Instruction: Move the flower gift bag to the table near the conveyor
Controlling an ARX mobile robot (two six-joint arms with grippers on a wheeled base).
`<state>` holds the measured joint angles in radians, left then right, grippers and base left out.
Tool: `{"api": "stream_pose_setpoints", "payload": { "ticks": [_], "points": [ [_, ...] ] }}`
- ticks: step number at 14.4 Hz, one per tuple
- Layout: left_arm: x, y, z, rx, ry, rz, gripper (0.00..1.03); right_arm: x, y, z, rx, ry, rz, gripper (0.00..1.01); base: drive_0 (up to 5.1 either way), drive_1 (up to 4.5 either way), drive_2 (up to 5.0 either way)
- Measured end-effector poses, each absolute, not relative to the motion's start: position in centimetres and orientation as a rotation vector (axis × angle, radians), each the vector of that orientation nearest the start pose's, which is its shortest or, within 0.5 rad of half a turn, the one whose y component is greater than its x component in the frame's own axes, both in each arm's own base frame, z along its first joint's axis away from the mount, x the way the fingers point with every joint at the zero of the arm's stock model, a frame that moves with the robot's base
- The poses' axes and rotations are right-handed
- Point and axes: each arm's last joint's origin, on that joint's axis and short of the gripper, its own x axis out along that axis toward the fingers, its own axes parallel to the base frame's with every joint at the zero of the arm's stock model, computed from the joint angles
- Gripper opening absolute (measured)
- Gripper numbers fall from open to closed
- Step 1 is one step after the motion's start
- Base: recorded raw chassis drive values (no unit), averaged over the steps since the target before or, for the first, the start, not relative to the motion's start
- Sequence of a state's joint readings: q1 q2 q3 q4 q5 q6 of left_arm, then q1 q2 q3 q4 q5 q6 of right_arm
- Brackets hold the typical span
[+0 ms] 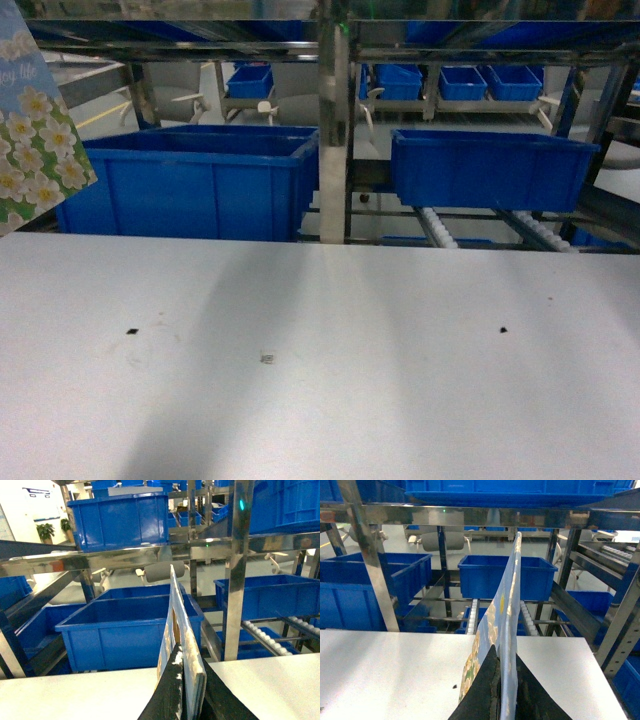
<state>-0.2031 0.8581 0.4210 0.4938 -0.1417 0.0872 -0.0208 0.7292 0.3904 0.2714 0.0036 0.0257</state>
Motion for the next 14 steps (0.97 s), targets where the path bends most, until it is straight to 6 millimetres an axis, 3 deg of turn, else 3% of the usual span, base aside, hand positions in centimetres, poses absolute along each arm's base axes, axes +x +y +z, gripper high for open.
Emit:
{"api": "stream_pose_setpoints", "payload": {
  "ticks": [14],
  "points": [
    [18.78,-3.37,25.99,0.077,-0.063,-0.048,0.02,17.10,-0.36,24.75,0.026,0.072,-0.022,0.03,-5.0,2.41,2.4]
  ]
}}
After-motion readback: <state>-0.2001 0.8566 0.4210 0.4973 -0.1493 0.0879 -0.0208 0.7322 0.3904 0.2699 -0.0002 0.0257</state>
